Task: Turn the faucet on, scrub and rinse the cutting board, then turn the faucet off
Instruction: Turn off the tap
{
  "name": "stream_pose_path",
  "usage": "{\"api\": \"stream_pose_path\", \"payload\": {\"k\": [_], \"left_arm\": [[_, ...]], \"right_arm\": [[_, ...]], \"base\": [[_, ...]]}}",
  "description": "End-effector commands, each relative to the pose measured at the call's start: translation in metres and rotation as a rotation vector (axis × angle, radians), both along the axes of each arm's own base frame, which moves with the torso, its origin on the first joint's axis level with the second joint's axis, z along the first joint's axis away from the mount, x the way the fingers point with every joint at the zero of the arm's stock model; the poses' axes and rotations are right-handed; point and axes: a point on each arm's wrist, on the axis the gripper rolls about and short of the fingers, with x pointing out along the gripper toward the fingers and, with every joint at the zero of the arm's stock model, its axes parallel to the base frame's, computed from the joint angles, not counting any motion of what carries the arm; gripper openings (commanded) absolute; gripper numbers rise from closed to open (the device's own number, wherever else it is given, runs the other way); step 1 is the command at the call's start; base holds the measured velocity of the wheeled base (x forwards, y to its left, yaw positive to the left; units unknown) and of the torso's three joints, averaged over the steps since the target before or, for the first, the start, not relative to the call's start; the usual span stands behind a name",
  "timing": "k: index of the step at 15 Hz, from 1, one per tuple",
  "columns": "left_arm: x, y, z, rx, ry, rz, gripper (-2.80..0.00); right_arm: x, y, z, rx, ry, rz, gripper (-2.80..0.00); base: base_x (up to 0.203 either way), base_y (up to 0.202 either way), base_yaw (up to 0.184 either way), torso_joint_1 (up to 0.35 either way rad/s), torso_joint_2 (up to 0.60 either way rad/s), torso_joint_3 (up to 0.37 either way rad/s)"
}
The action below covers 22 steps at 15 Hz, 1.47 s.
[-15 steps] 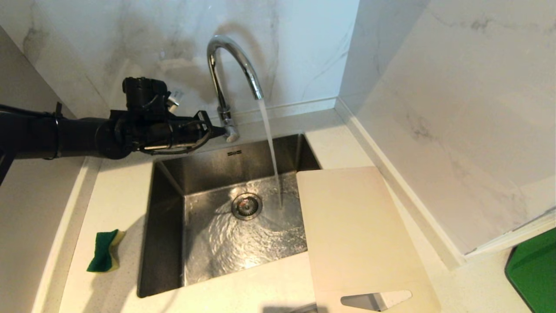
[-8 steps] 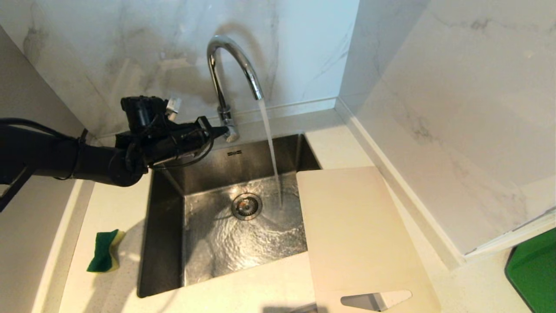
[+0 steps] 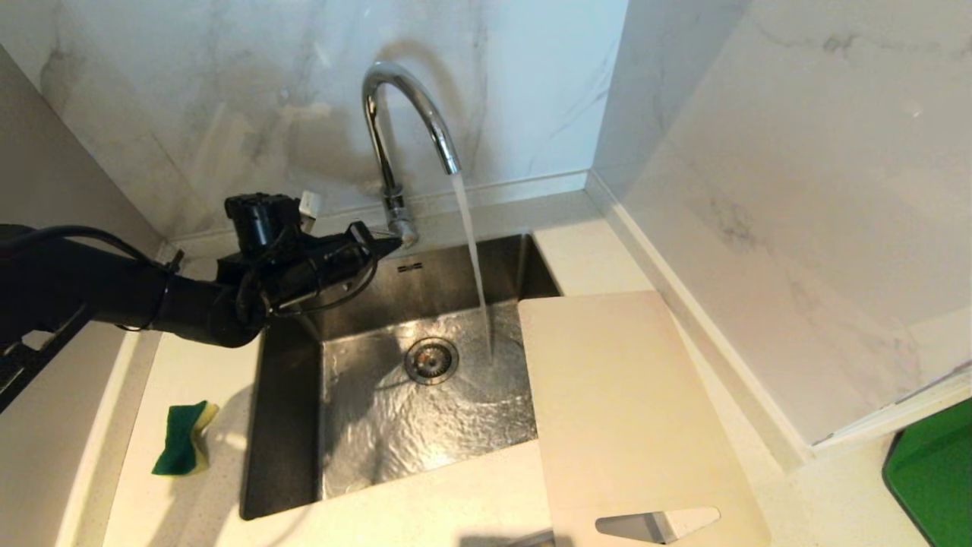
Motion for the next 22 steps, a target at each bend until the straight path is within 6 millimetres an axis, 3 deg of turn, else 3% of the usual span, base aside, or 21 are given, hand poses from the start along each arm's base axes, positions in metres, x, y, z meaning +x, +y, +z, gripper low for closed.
{"api": "stream_pose_path", "payload": {"k": [1, 5, 20, 22], "left_arm": [[0.005, -0.001, -0.007, -0.020, -0.015, 0.001, -2.80], [0.014, 0.006, -0.007, -0.146, -0.044, 0.019, -2.80], [0.035, 0.006, -0.034, -0.145, -0.005, 0.035, -2.80], [0.040, 0.010, -0.029, -0.166, -0.011, 0.046, -2.80]], "right_arm": [[0.000, 0.000, 0.000, 0.000, 0.001, 0.001, -2.80], [0.000, 0.000, 0.000, 0.000, 0.001, 0.001, -2.80], [0.000, 0.000, 0.000, 0.000, 0.001, 0.001, -2.80], [0.000, 0.000, 0.000, 0.000, 0.001, 0.001, -2.80]], "base": [[0.000, 0.000, 0.000, 0.000, 0.00, 0.000], [0.000, 0.000, 0.000, 0.000, 0.00, 0.000], [0.000, 0.000, 0.000, 0.000, 0.00, 0.000], [0.000, 0.000, 0.000, 0.000, 0.00, 0.000]]}}
